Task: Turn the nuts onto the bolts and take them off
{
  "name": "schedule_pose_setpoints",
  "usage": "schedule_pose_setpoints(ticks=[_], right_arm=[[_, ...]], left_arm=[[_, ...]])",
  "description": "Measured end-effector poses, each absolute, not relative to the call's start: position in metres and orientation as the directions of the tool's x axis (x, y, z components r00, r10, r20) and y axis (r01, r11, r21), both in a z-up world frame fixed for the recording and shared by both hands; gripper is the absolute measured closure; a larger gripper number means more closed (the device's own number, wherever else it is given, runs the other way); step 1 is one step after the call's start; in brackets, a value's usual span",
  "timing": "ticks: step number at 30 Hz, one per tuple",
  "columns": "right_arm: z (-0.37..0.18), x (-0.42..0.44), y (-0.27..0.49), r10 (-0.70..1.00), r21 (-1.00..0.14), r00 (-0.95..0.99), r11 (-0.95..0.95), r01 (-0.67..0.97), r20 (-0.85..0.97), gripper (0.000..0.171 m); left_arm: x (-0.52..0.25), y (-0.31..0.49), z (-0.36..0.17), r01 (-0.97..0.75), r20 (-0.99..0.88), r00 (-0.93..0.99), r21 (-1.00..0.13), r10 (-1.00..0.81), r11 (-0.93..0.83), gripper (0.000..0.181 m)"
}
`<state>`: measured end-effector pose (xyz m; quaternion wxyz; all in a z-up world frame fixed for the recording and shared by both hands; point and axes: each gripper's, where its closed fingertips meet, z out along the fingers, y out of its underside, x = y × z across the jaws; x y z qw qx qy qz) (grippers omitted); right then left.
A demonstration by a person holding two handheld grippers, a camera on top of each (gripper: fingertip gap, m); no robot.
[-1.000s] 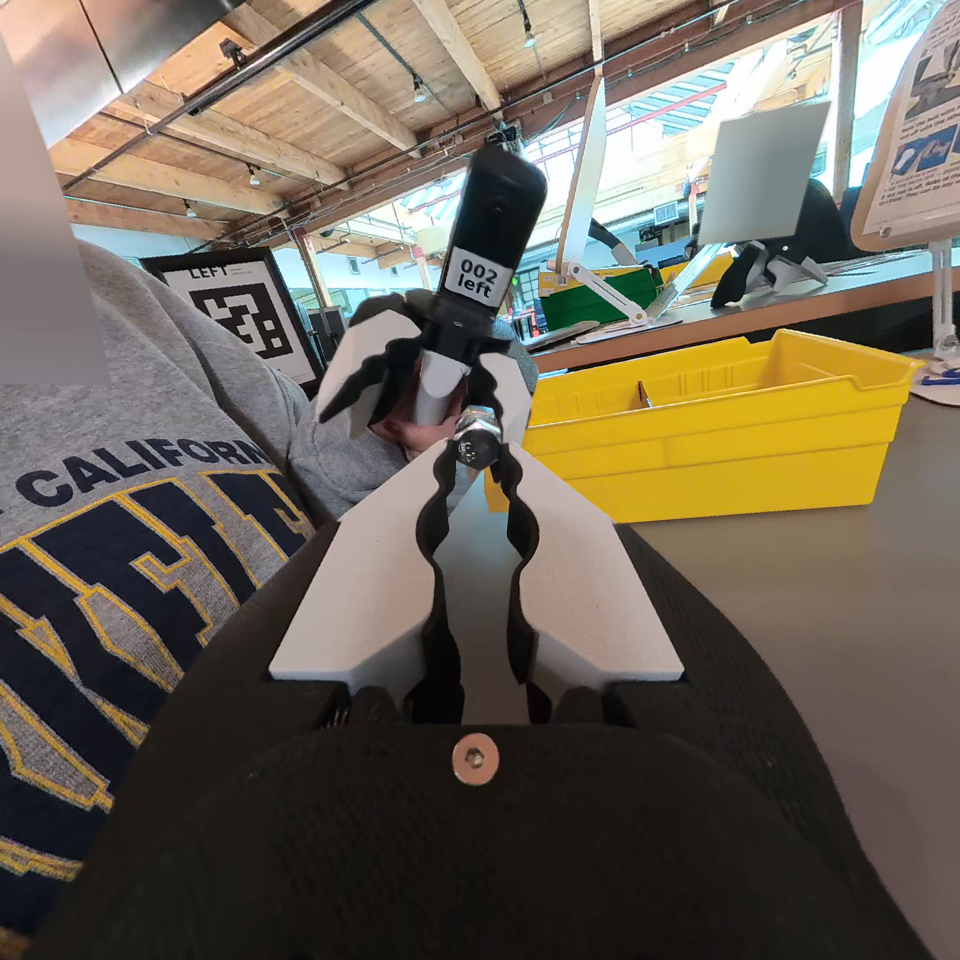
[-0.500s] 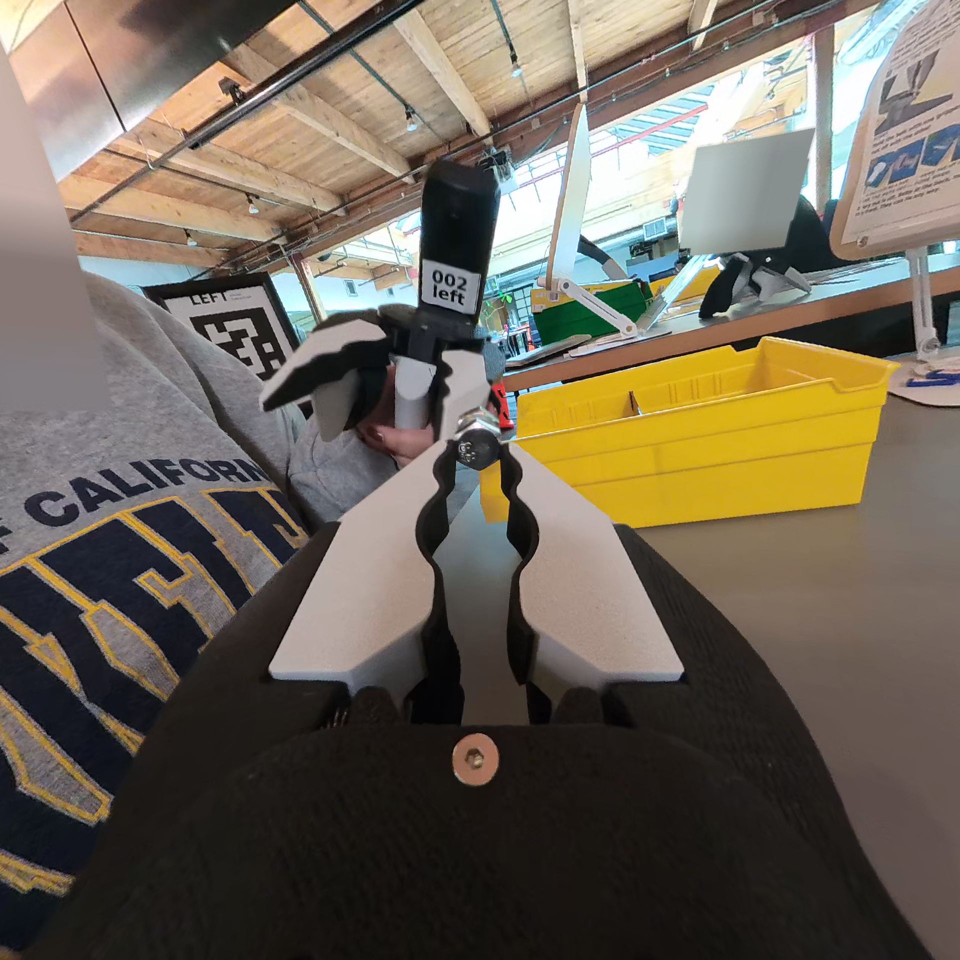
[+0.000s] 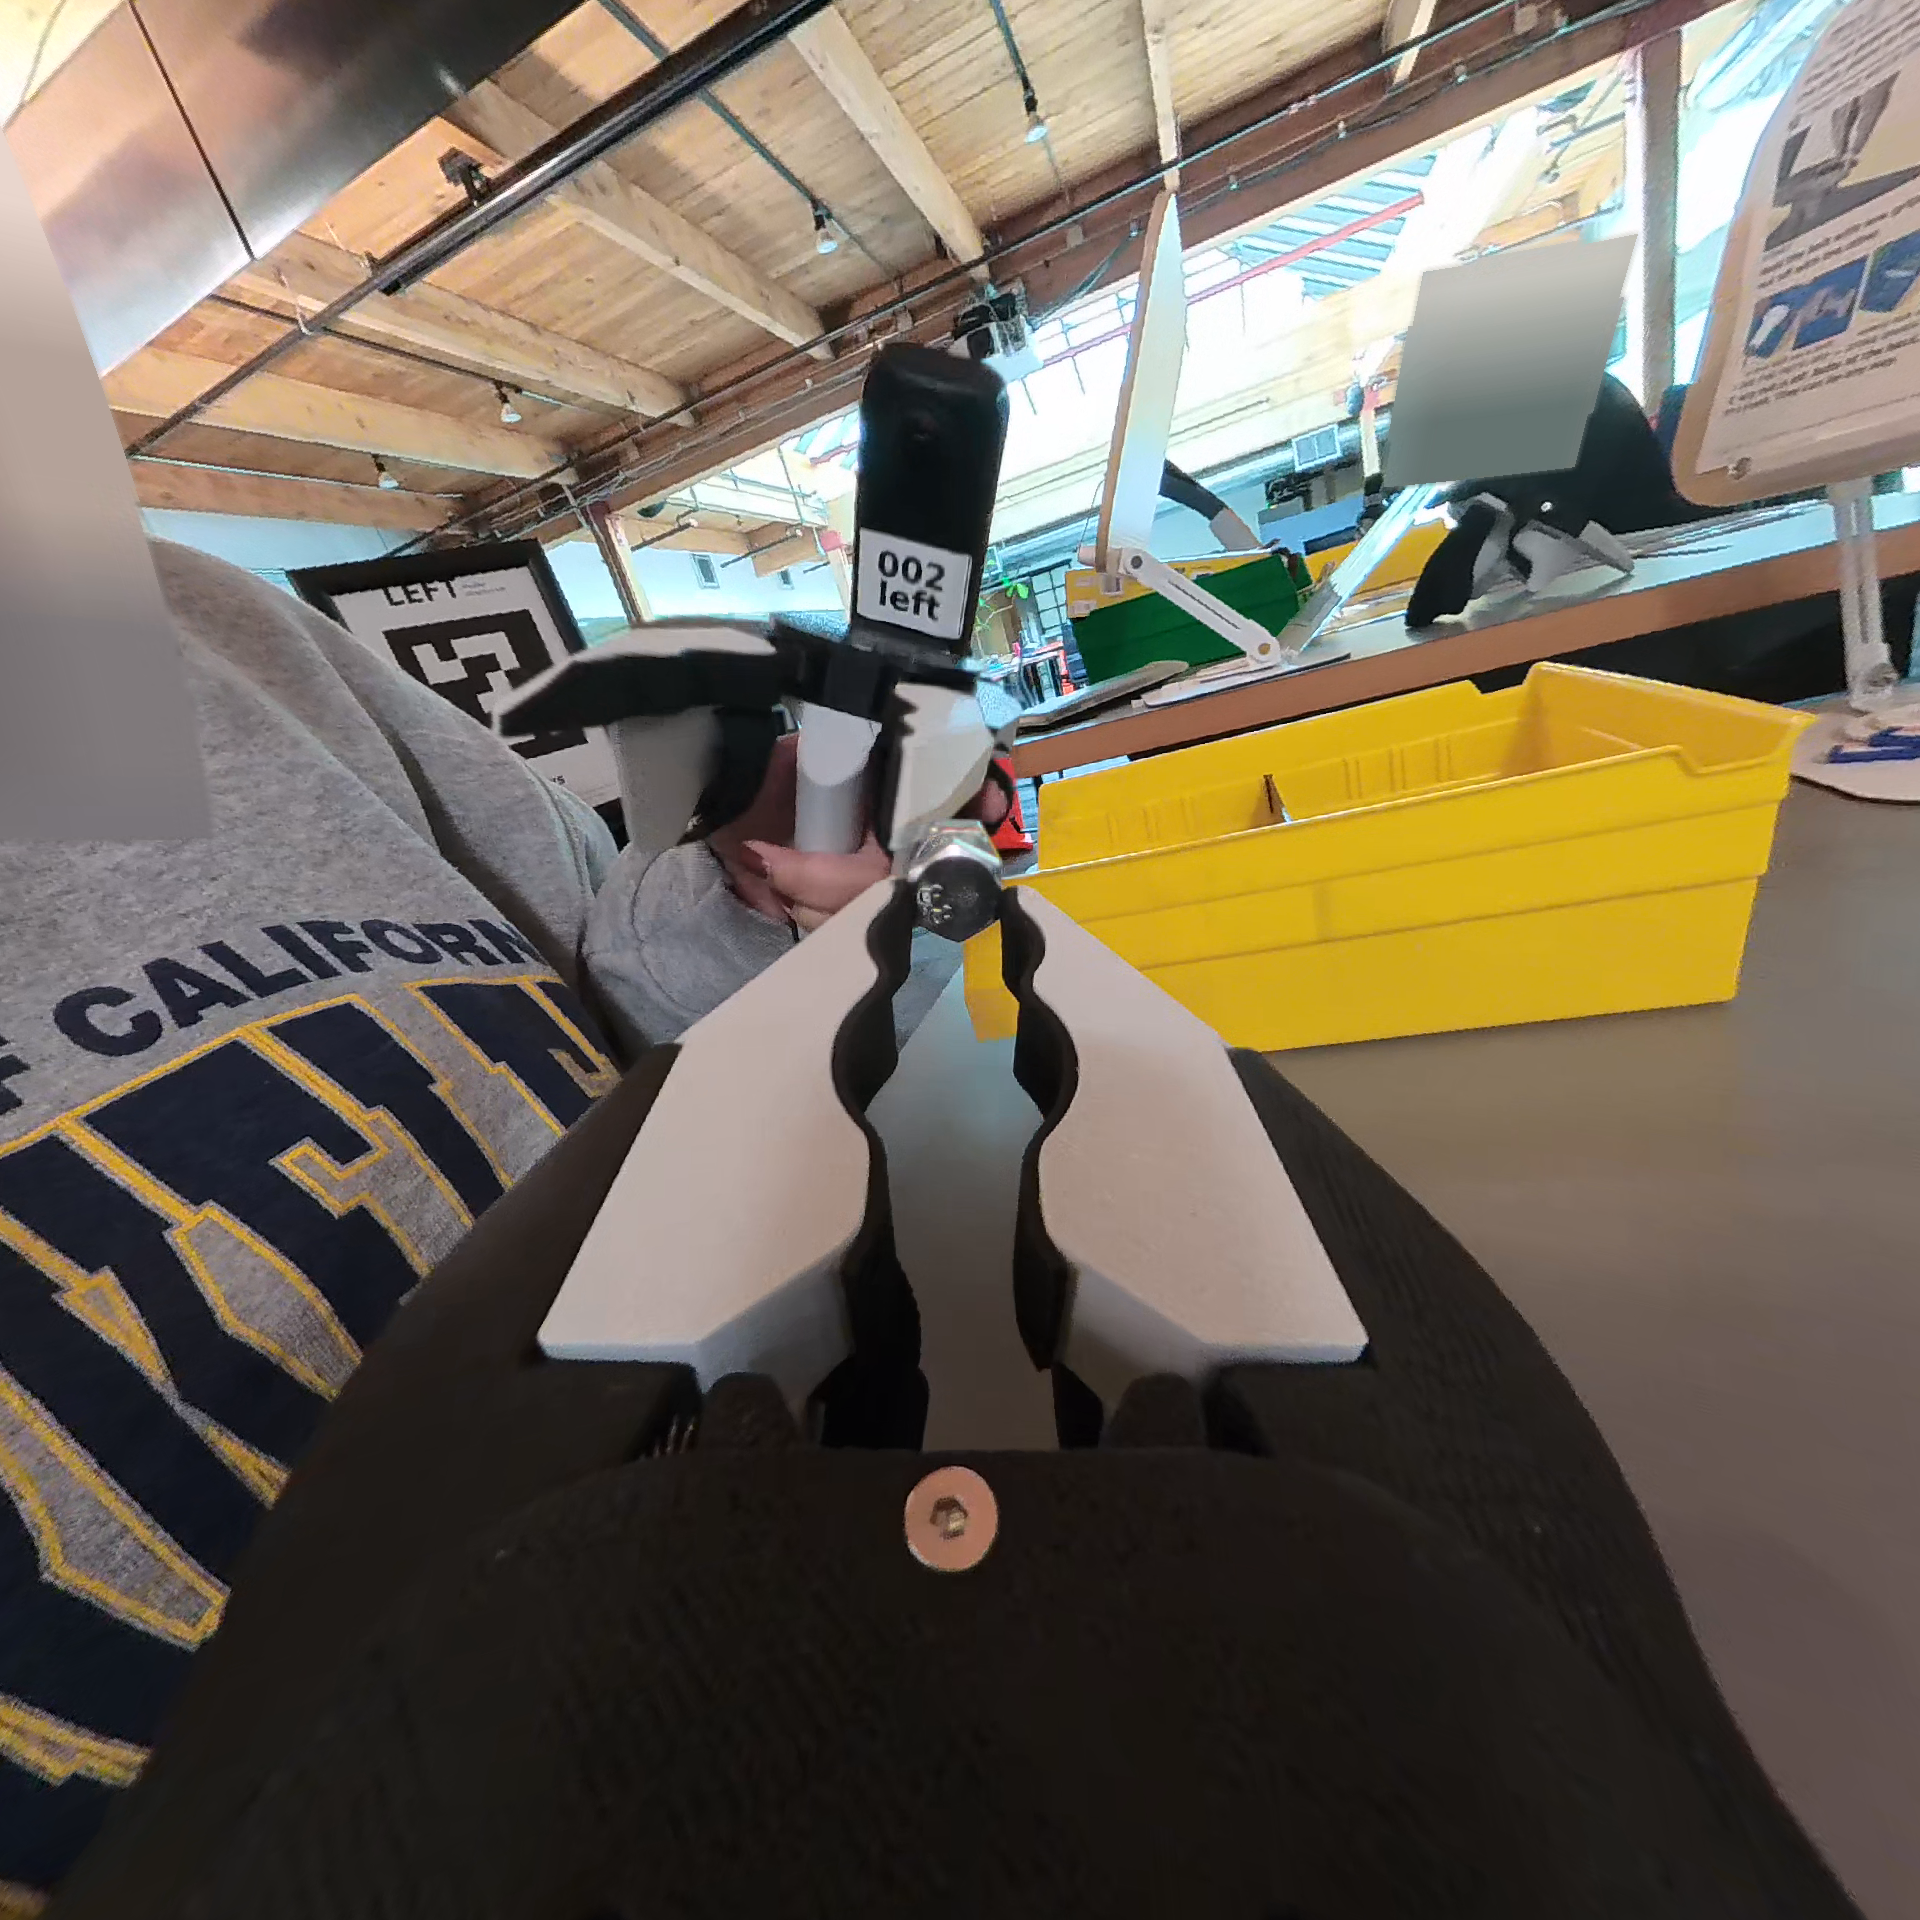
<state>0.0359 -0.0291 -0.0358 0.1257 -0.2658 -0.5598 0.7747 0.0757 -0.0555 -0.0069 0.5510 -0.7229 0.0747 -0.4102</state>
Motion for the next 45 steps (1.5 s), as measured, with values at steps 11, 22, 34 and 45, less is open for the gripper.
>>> schedule_pose_setpoints(ticks=[11, 22, 34, 45], right_arm=[[-0.033, 0.034, -0.027, 0.504, -0.931, -0.82, -0.353, 0.092, -0.272, 0.156], [-0.04, 0.038, -0.039, 0.459, -0.942, -0.848, -0.311, 0.126, -0.265, 0.156], [0.031, 0.055, -0.005, 0.752, -0.98, -0.658, -0.107, -0.167, 0.03, 0.156], [0.026, 0.141, 0.158, 0.989, -0.975, -0.052, 0.146, 0.168, 0.14, 0.156]], left_arm=[[0.068, -0.057, -0.021, 0.327, 0.516, 0.695, -0.847, -0.5, -0.42, 0.101], [0.078, -0.055, 0.004, 0.32, 0.456, 0.661, -0.889, -0.596, -0.326, 0.097], [0.051, -0.066, 0.041, 0.241, 0.237, 0.812, -0.968, -0.534, -0.062, 0.1], [0.086, -0.056, 0.03, 0.153, 0.148, 0.779, -0.987, -0.609, -0.043, 0.099]])
